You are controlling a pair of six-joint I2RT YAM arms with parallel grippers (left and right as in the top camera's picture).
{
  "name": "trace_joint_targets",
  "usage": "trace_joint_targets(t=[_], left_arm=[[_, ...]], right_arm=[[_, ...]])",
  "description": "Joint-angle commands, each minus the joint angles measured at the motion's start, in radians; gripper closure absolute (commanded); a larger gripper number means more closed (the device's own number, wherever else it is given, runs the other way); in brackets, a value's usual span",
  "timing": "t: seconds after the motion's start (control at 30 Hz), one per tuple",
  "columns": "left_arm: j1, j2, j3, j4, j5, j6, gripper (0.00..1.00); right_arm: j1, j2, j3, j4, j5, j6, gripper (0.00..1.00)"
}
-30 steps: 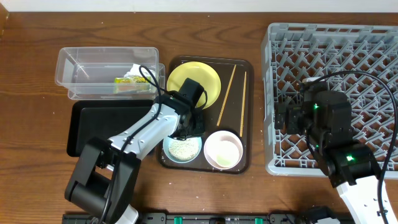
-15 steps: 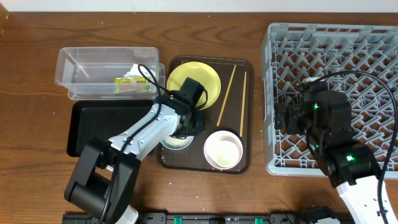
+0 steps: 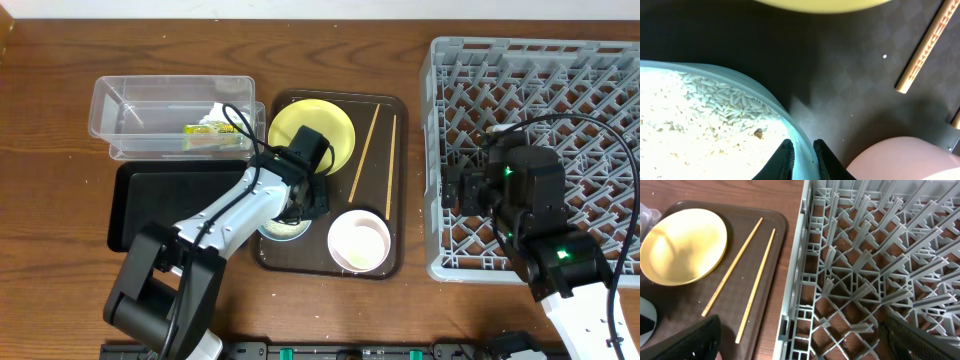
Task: Sort waste into correct bins and load items into the dishwasher rack
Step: 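Grasp the rim of the light-blue rice bowl with the left gripper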
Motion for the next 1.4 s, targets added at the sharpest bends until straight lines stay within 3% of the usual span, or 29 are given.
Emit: trace_joint_targets(t=[0.0, 0.5, 0.9, 1.37], left_arm=[[-0.018, 0.012, -0.007, -0.011, -0.017, 0.009, 0.83], [-0.101, 0.012, -0.007, -0.011, -0.117, 0.009, 0.83], [-0.101, 0.005, 0.005, -0.031, -0.159, 0.013, 0.94], [-0.039, -0.188, 0.053, -0.083, -0.036, 0.201, 0.94]], right_arm=[[-0.023, 0.000, 0.023, -0.001, 0.000, -0.006, 0.01], [-0.023, 0.000, 0.023, -0.002, -0.001, -0.006, 0.01], [-0.023, 0.000, 0.023, -0.008, 0.000, -0.006, 0.01], [-0.023, 0.000, 0.023, -0.008, 0.000, -0.007, 0.01]])
